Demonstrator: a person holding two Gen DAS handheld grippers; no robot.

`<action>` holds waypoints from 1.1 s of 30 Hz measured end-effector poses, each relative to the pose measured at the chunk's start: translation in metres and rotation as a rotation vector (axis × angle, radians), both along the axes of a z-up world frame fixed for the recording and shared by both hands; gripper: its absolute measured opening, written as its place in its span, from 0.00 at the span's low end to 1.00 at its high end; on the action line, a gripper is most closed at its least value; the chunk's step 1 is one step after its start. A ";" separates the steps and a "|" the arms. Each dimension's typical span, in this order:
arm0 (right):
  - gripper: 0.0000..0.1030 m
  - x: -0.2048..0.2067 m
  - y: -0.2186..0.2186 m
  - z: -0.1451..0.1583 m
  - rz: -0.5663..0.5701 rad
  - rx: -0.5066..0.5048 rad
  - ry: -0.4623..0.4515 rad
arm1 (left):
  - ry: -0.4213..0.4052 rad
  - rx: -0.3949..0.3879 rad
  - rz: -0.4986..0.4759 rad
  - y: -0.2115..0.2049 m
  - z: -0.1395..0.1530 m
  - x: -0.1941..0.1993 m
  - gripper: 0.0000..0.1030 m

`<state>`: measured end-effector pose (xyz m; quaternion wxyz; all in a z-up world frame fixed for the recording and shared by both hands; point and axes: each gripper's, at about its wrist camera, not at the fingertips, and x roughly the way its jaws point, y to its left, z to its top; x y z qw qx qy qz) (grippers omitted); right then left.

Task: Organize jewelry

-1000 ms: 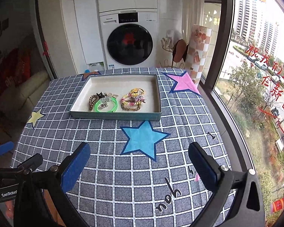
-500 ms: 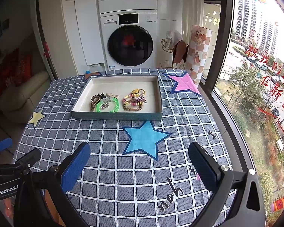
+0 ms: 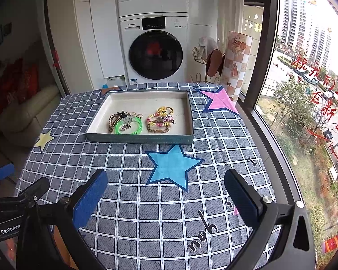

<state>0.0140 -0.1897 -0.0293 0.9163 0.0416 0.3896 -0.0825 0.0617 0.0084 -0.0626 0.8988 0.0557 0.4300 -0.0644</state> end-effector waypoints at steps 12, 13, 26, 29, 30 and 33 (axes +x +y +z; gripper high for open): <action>1.00 0.000 0.001 -0.001 0.000 0.001 0.003 | 0.006 0.005 -0.007 -0.001 0.000 -0.001 1.00; 1.00 -0.001 0.001 -0.001 -0.001 0.002 0.003 | 0.007 0.004 -0.006 -0.001 0.000 -0.001 1.00; 1.00 -0.002 0.000 -0.003 0.000 0.002 0.007 | 0.011 0.005 -0.009 -0.002 -0.002 -0.001 1.00; 1.00 -0.002 0.000 -0.003 0.000 0.003 0.008 | 0.013 0.005 -0.011 -0.003 -0.002 -0.001 1.00; 1.00 -0.002 0.000 -0.003 0.000 0.003 0.008 | 0.012 0.005 -0.012 -0.003 -0.002 -0.001 1.00; 1.00 -0.002 -0.001 -0.004 0.000 0.004 0.008 | 0.014 0.005 -0.011 -0.003 -0.002 -0.001 1.00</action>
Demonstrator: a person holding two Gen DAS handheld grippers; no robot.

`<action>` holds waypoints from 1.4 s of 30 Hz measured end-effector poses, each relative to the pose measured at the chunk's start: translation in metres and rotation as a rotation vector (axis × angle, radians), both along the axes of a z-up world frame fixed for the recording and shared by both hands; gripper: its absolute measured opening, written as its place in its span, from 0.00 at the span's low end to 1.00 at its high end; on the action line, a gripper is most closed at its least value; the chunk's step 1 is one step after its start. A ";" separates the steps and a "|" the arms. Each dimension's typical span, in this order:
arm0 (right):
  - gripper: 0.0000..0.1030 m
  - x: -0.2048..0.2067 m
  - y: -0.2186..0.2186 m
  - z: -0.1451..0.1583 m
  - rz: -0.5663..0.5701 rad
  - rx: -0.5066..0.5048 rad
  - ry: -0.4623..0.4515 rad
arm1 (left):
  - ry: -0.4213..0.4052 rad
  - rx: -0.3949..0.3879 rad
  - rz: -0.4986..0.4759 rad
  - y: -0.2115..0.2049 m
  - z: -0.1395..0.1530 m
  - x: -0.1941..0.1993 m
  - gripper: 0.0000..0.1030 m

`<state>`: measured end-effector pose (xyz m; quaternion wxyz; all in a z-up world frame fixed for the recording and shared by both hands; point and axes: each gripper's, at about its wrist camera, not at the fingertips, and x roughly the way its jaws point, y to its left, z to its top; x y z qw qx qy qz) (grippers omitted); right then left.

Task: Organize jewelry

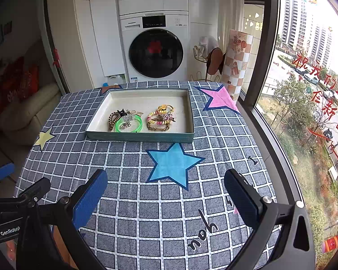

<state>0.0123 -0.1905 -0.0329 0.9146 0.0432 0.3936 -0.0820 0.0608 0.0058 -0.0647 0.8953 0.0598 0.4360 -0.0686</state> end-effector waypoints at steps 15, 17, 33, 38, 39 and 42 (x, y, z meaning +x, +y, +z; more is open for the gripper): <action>1.00 0.000 -0.001 -0.001 -0.003 0.000 0.002 | 0.001 0.003 -0.005 0.000 -0.001 -0.002 1.00; 1.00 -0.001 0.000 -0.001 -0.004 -0.001 0.002 | 0.002 0.004 -0.004 0.000 -0.001 -0.002 1.00; 1.00 -0.002 0.001 -0.001 -0.007 -0.002 0.005 | 0.010 0.002 -0.003 0.001 -0.002 -0.001 1.00; 1.00 -0.002 0.000 -0.001 -0.006 -0.002 0.006 | 0.011 0.005 -0.004 0.001 -0.003 -0.001 1.00; 1.00 -0.002 0.000 -0.002 -0.007 -0.001 0.006 | 0.010 0.004 -0.003 0.001 -0.003 -0.001 1.00; 1.00 -0.003 0.000 -0.002 -0.006 -0.003 0.008 | 0.012 0.005 0.000 0.002 -0.004 0.000 1.00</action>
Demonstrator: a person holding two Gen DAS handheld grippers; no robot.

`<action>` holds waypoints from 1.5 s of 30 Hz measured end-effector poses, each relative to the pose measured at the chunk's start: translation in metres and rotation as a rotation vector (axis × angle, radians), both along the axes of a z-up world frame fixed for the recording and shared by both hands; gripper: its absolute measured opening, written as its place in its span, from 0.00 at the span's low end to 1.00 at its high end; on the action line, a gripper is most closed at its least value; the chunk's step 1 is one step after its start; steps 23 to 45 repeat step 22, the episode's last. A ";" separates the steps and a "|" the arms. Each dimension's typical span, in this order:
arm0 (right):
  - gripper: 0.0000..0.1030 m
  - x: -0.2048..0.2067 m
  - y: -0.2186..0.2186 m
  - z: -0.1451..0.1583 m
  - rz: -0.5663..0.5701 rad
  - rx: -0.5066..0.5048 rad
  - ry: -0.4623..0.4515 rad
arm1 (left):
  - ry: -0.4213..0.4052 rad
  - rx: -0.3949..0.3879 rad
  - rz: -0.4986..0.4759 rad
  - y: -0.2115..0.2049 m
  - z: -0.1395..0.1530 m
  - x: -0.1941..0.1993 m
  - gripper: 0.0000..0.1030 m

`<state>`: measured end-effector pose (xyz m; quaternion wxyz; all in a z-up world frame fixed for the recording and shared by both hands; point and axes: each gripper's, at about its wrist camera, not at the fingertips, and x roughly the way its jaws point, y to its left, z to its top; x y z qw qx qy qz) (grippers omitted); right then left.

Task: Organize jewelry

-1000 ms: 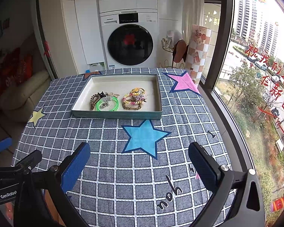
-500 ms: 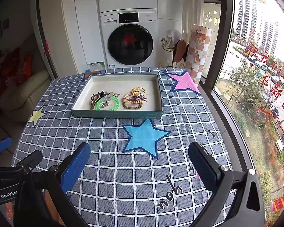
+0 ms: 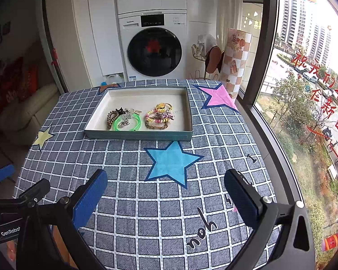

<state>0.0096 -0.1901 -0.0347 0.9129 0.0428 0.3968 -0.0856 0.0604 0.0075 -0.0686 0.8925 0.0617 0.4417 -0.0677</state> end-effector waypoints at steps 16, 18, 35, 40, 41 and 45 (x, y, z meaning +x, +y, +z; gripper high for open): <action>1.00 -0.001 0.002 -0.003 -0.001 0.003 0.006 | 0.009 -0.002 0.012 0.002 -0.002 0.003 1.00; 1.00 -0.001 0.002 -0.003 -0.003 0.004 0.006 | 0.004 -0.005 0.009 0.002 -0.002 0.003 1.00; 1.00 -0.001 0.002 -0.003 -0.001 0.004 0.007 | -0.001 -0.003 0.001 0.000 0.000 0.003 1.00; 1.00 -0.001 0.002 -0.003 -0.001 0.004 0.007 | -0.001 -0.003 0.001 0.000 0.000 0.003 1.00; 1.00 -0.001 0.002 -0.003 -0.001 0.004 0.007 | -0.001 -0.003 0.001 0.000 0.000 0.003 1.00; 1.00 -0.001 0.002 -0.003 -0.001 0.004 0.007 | -0.001 -0.003 0.001 0.000 0.000 0.003 1.00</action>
